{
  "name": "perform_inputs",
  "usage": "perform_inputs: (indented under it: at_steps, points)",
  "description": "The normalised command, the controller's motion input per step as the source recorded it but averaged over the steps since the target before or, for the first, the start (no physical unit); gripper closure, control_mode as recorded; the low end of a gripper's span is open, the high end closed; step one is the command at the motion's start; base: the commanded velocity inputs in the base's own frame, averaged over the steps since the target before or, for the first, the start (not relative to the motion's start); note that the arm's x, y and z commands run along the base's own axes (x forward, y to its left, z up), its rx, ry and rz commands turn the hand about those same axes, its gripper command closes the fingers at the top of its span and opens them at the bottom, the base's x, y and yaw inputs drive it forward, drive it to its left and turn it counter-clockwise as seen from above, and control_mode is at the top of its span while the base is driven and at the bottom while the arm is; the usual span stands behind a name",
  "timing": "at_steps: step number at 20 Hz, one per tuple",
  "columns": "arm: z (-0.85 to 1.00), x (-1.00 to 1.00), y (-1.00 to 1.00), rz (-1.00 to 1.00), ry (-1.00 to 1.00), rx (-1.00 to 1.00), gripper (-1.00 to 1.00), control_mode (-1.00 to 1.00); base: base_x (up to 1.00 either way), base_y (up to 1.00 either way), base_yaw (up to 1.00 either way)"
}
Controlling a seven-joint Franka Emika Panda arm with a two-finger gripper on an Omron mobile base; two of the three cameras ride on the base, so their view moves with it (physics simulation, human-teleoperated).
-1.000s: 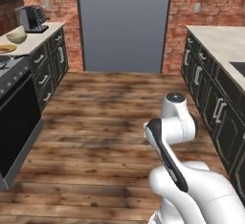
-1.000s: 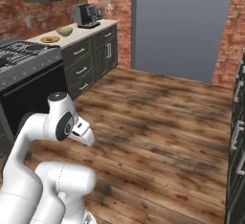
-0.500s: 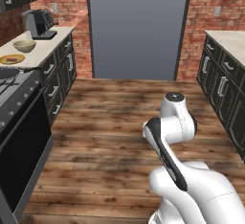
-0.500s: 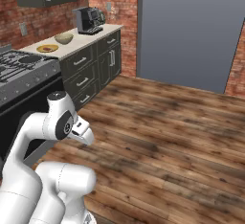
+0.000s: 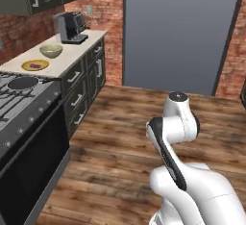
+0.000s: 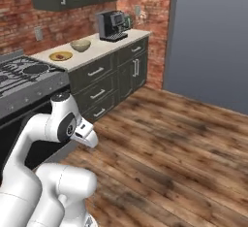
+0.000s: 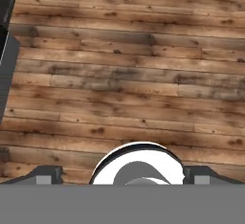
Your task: Place one of the steaks on the plate and the other in the bowl. Then place the bowl in the fridge.
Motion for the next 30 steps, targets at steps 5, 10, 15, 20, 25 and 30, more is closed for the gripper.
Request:
perform_inputs:
  at_steps: [5, 10, 15, 20, 25, 30]
  points:
    - [0.0, 0.0, 0.0, 0.0, 0.0, 0.0, -1.0, 1.0, 0.98, -0.21, 0.69]
    - [0.0, 0.0, 0.0, 0.0, 0.0, 0.0, -1.0, 1.0, 0.86, -0.35, 0.71]
    - [0.0, 0.0, 0.0, 0.0, 0.0, 0.0, -1.0, 1.0, 0.68, -0.44, 0.7]
    - [0.0, 0.0, 0.0, 0.0, 0.0, 0.0, -1.0, 1.0, 0.46, -0.69, 0.57]
    - [0.0, 0.0, 0.0, 0.0, 0.0, 0.0, -1.0, 1.0, 0.44, -0.99, 0.36]
    - [0.0, 0.0, 0.0, 0.0, 0.0, 0.0, -1.0, 1.0, 0.59, -1.0, 0.26]
